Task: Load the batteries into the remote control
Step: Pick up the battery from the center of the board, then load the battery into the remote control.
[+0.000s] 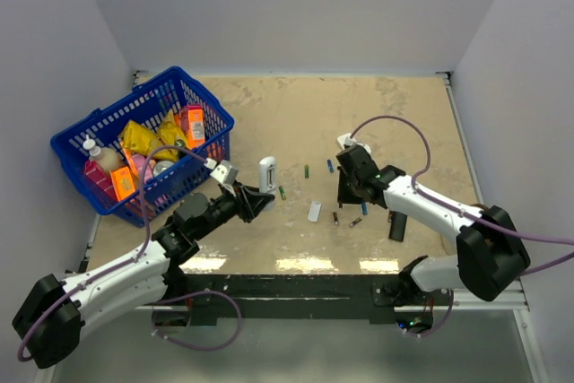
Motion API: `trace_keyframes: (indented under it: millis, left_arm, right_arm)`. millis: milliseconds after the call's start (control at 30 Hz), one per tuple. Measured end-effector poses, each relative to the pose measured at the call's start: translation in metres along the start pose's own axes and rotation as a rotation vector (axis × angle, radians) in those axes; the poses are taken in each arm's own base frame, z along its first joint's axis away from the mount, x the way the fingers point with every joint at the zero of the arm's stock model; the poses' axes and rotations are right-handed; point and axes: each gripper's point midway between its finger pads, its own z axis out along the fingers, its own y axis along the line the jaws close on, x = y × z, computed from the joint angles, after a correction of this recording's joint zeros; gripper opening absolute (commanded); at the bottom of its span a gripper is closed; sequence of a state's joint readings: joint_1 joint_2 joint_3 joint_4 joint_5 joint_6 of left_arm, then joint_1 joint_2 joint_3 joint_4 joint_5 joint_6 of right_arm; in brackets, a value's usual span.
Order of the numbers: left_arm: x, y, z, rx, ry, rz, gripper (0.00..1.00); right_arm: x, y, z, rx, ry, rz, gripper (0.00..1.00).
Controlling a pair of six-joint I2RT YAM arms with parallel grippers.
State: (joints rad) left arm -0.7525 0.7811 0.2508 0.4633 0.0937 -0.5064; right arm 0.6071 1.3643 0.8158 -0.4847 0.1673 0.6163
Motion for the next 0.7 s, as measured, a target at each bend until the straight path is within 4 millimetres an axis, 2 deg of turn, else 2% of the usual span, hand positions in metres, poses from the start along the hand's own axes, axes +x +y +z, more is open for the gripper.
trace_keyframes:
  millis: [433,700]
  left_arm:
    - [0.004,0.003,0.003,-0.007,0.016,-0.013,0.00]
    - [-0.003,0.001,0.005,-0.006,-0.002,-0.037,0.00]
  right_arm:
    - [-0.025,0.011,-0.024,-0.112,-0.171,0.023,0.00]
    - [-0.064,0.033,-0.065,-0.264,-0.366,0.014,0.00]
